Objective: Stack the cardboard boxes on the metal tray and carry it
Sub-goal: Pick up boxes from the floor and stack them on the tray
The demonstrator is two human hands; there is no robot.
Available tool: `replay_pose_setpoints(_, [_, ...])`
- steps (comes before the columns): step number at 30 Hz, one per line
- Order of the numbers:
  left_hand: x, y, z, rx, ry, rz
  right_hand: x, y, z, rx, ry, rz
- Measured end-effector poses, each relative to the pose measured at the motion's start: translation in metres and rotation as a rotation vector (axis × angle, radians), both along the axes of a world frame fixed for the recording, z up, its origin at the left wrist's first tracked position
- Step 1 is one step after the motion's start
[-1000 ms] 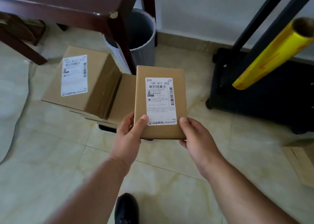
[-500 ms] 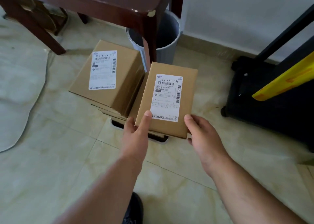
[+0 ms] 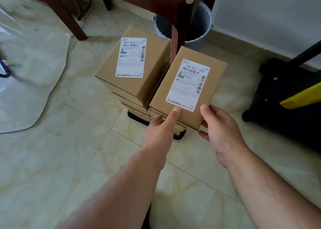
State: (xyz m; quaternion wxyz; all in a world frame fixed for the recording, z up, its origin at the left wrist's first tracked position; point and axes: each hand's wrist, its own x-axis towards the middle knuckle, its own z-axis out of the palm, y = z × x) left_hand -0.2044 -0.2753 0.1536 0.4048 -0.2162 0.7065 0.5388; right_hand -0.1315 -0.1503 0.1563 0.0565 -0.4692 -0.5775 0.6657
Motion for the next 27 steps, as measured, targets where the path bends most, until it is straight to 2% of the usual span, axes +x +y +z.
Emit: replay_pose_setpoints(27, [-0.006, -0.003, -0.007, 0.007, 0.055, 0.009, -0.011, 0.001, -0.005, -0.021, -0.001, 0.094])
